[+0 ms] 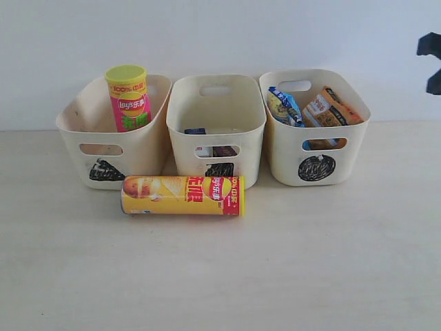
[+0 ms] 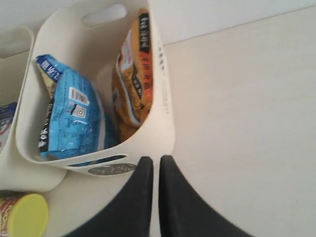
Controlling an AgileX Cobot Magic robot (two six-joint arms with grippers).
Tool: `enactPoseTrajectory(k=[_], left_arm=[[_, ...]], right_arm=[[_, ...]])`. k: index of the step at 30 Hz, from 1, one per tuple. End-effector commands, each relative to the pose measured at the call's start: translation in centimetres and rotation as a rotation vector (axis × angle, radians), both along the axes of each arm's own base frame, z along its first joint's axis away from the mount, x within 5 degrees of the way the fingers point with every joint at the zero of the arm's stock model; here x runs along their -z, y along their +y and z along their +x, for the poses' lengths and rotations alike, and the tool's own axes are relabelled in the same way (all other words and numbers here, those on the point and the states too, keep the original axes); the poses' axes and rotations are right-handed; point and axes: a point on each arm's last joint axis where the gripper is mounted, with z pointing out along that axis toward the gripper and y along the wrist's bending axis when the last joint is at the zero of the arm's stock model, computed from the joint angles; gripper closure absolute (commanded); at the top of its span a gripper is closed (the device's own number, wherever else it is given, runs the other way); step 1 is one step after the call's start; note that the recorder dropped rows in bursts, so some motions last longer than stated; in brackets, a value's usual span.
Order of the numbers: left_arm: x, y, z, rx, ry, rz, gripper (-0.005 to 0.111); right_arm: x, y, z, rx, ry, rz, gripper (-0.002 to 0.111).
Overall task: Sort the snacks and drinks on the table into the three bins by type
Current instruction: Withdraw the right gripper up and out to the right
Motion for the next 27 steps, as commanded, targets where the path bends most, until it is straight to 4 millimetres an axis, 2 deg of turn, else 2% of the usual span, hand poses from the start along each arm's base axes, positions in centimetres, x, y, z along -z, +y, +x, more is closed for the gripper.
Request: enactPoseTrajectory(k=[1,9,16,27], left_arm=[[0.0,0.0,0.0,-0.004,-0.007,-0.003,0.103],[0.0,0.0,0.0,-0.004,-0.007,-0.003,0.103],[0.0,0.0,0.0,-0.004,-0.007,-0.003,0.103],[0.0,0.0,0.0,-0.004,-0.007,-0.003,0.103]], right_arm=[[-0.1,-1.1,-3.7,0.132,-0.112,-0.055,0.108],[1.1,-0.9,-10.4,0.324,-0.292,-0.059,0.108],[1.5,1.7,-15.5,0.269,-0.475,-0.092,0.108],[1.4,3.1,-22.1,0.139,-0.731,-0.076,0.108]])
